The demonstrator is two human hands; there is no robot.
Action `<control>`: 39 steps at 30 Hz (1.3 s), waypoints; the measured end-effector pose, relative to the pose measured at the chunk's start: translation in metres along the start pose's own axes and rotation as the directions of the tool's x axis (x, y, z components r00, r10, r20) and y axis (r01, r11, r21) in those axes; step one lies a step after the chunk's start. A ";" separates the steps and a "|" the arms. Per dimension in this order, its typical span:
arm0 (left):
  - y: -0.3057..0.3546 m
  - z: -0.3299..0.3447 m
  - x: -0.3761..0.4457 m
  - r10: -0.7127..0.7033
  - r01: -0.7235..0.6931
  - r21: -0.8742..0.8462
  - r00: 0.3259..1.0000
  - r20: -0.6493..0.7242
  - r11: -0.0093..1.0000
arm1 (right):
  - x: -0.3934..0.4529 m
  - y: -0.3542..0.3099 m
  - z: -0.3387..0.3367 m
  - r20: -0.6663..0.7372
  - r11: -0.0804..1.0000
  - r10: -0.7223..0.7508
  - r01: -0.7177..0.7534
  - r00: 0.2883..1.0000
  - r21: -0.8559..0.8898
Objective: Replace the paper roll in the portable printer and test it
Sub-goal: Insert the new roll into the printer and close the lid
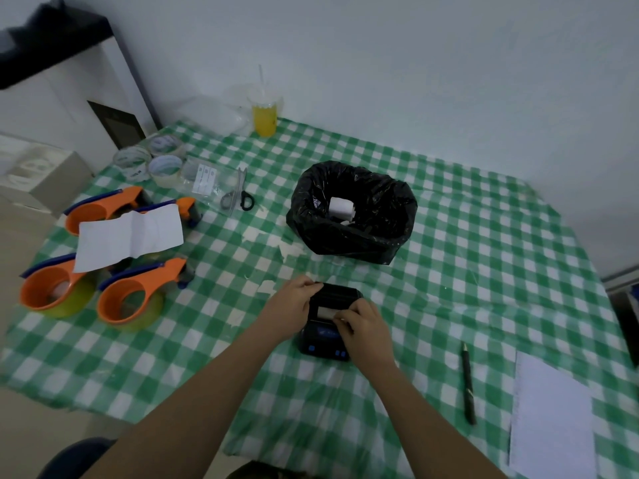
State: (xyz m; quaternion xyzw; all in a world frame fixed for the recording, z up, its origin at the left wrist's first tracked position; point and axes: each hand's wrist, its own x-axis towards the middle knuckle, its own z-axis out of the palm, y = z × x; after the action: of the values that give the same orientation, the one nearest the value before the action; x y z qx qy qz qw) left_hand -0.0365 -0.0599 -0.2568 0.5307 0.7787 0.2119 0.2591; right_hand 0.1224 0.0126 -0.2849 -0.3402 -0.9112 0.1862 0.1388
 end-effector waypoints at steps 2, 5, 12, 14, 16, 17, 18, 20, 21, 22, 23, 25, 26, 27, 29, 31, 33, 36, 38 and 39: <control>0.000 0.001 -0.003 -0.015 0.015 0.002 1.000 0.024 1.000 | 0.000 -0.002 -0.002 -0.009 1.000 0.006 -0.006 1.000 0.017; -0.002 0.003 -0.005 -0.033 0.033 0.012 0.998 0.045 0.999 | 0.001 -0.005 -0.005 -0.004 0.999 0.031 -0.031 0.999 0.038; -0.005 0.007 -0.007 -0.030 0.023 0.081 0.996 0.086 0.996 | 0.004 -0.005 -0.013 0.102 0.992 0.087 -0.095 0.991 0.083; -0.005 0.007 -0.008 -0.028 0.016 0.108 0.994 0.105 0.994 | 0.006 -0.004 -0.016 0.125 0.982 0.113 -0.130 0.986 0.139; -0.006 0.006 -0.005 -0.028 0.010 0.137 0.991 0.127 0.990 | 0.009 -0.003 -0.021 0.067 0.934 0.229 -0.239 0.971 0.266; -0.006 0.005 -0.004 -0.031 0.012 0.143 0.991 0.130 0.990 | 0.012 -0.002 -0.024 0.051 0.889 0.323 -0.322 0.945 0.326; -0.005 0.003 -0.002 -0.035 0.017 0.141 0.991 0.127 0.990 | 0.014 0.001 -0.026 0.063 0.835 0.415 -0.407 0.908 0.369; -0.003 0.001 0.001 -0.050 0.035 0.125 0.992 0.114 0.991 | 0.018 0.009 -0.029 0.145 0.745 0.520 -0.530 0.842 0.406; -0.002 0.001 0.002 -0.062 0.050 0.121 0.993 0.104 0.991 | 0.020 0.012 -0.029 0.201 0.722 0.533 -0.566 0.822 0.398; 0.000 0.000 0.004 -0.077 0.066 0.117 0.993 0.094 0.991 | 0.022 0.014 -0.030 0.253 0.715 0.535 -0.591 0.806 0.373; 0.001 0.000 0.006 -0.093 0.084 0.111 0.992 0.084 0.990 | 0.023 0.016 -0.029 0.293 0.718 0.533 -0.608 0.794 0.339; 0.004 -0.001 0.010 -0.125 0.118 0.099 0.990 0.066 0.988 | 0.027 0.018 -0.029 0.350 0.734 0.523 -0.620 0.777 0.277; 0.006 -0.002 0.011 -0.138 0.131 0.103 0.989 0.060 0.986 | 0.030 0.019 -0.031 0.373 0.744 0.518 -0.621 0.770 0.249; 0.007 -0.002 0.013 -0.146 0.140 0.110 0.988 0.055 0.984 | 0.033 0.019 -0.033 0.392 0.752 0.515 -0.621 0.763 0.222; 0.006 -0.003 0.015 -0.172 0.166 0.104 0.984 0.050 0.981 | 0.040 0.021 -0.037 0.434 0.765 0.514 -0.624 0.740 0.158; 0.005 -0.004 0.018 -0.202 0.199 0.065 0.978 0.055 0.978 | 0.048 0.019 -0.041 0.483 0.783 0.518 -0.618 0.706 0.064; 0.004 -0.006 0.022 -0.242 0.242 0.014 0.968 0.071 0.970 | 0.058 0.015 -0.044 0.537 0.813 0.515 -0.580 0.668 -0.057; 0.005 -0.011 0.027 -0.304 0.311 -0.049 0.946 0.117 0.949 | 0.069 0.007 -0.047 0.576 0.854 0.497 -0.486 0.649 -0.188; 0.003 -0.012 0.030 -0.329 0.342 -0.076 0.933 0.143 0.937 | 0.071 0.007 -0.047 0.586 0.859 0.494 -0.466 0.642 -0.213; 0.002 -0.013 0.031 -0.339 0.354 -0.086 0.929 0.152 0.931 | 0.071 0.008 -0.046 0.586 0.854 0.503 -0.469 0.635 -0.225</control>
State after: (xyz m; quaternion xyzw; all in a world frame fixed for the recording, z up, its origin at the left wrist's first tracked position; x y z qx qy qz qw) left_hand -0.0523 -0.0311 -0.2513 0.3825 0.8278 0.1697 0.3736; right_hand 0.0925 0.0771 -0.2384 -0.4943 -0.7830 0.2949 -0.2356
